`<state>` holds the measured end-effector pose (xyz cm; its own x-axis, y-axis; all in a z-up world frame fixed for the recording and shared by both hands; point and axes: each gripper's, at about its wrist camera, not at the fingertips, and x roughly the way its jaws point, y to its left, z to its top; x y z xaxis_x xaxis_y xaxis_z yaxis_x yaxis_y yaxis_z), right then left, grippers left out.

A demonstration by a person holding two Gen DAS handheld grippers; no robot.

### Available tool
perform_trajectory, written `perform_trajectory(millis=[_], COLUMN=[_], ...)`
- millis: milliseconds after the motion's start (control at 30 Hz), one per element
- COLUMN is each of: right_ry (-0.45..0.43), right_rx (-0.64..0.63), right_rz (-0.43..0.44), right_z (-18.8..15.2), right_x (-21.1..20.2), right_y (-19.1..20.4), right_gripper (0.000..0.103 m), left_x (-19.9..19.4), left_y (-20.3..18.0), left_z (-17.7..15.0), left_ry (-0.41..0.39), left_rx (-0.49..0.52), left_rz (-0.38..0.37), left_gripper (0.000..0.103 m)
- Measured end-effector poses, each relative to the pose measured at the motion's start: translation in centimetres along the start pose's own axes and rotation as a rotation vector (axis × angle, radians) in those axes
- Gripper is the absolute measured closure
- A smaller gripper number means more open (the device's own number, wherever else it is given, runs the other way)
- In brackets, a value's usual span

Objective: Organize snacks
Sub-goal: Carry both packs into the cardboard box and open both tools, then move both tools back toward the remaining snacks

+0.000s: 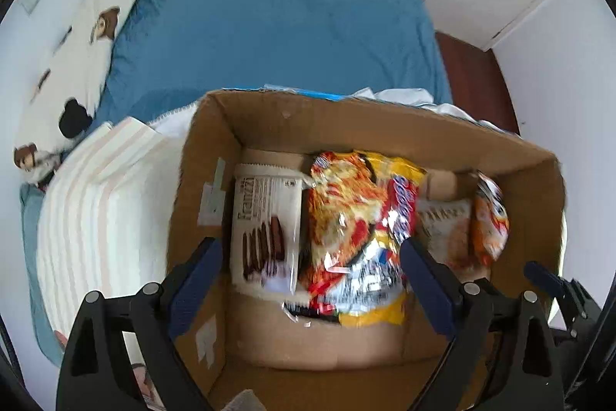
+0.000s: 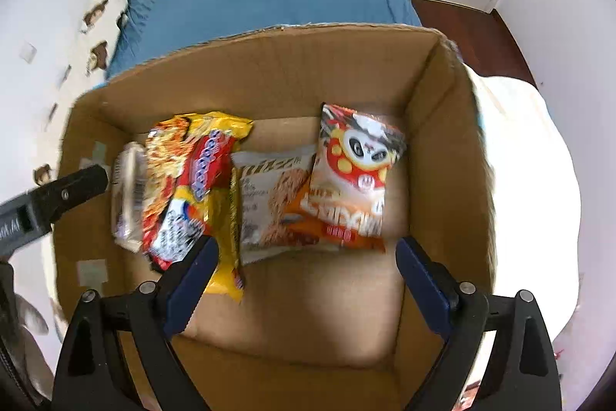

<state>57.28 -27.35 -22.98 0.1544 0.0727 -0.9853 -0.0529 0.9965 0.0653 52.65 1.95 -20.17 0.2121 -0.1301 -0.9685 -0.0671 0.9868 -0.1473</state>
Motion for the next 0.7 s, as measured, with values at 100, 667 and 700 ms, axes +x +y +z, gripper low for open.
perform_trajectory(millis=[100, 667, 700], right_ry=[-0.055, -0.092, -0.066], right_rx=[0.018, -0.004, 0.002], right_rz=[0.033, 0.178, 0.183], right_z=[-2.6, -18.0, -19.0], right_x=[-2.3, -8.3, -7.2], right_y=[-0.3, 1.4, 1.5], right_gripper=[0.008, 0.008, 0.008], left_x=[-2.8, -10.9, -9.6], left_y=[-0.6, 1.6, 2.0], left_z=[-2.5, -19.6, -20.8], left_ry=[-0.074, -0.214, -0.185], left_rx=[0.025, 0.035, 0.043], left_rz=[0.005, 0.047, 0.073], left_gripper=[0.008, 0.008, 0.008])
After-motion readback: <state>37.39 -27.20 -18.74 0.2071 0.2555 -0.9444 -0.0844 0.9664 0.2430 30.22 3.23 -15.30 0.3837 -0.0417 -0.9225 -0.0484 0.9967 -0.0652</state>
